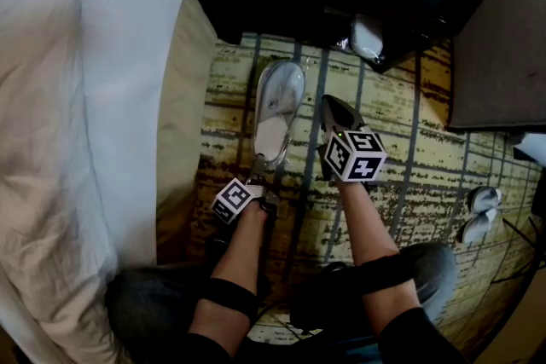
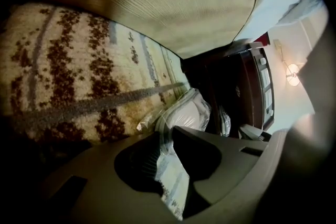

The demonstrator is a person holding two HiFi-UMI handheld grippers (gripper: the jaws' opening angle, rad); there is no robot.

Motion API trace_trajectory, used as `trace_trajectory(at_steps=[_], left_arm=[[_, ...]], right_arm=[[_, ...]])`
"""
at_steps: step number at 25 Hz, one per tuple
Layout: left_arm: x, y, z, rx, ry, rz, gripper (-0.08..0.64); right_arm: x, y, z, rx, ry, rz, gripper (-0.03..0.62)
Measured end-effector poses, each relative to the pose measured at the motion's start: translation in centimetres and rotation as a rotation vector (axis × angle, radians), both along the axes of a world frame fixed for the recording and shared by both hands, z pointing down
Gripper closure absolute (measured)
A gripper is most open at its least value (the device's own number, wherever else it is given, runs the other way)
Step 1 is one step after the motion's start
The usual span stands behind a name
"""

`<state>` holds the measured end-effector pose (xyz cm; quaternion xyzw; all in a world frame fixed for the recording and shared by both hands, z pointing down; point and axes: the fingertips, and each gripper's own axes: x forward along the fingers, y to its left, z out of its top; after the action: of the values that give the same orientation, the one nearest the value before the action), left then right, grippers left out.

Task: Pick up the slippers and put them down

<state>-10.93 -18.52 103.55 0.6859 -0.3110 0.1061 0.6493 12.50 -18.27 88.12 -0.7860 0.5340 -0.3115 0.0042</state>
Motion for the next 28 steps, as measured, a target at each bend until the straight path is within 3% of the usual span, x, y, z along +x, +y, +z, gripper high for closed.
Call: trace_trajectory(at_steps=[8, 16, 28], left_arm=[[0.5, -0.2, -1.5, 0.063, 0.035, 0.019, 0.509], [1.7, -1.2, -3.7, 0.122, 0.155, 0.004, 0.534], [1.9, -1.9, -5.5, 0.182, 0.21, 0.011, 0.548]], right_arm=[[0.1, 0.4, 0.4, -0.005, -0.007, 0.007, 0.591], [0.0, 0.5, 0.7, -0.001, -0.016, 0.013, 0.591], [0.2, 0.4, 0.2, 0.013, -0.014, 0.027, 0.591]])
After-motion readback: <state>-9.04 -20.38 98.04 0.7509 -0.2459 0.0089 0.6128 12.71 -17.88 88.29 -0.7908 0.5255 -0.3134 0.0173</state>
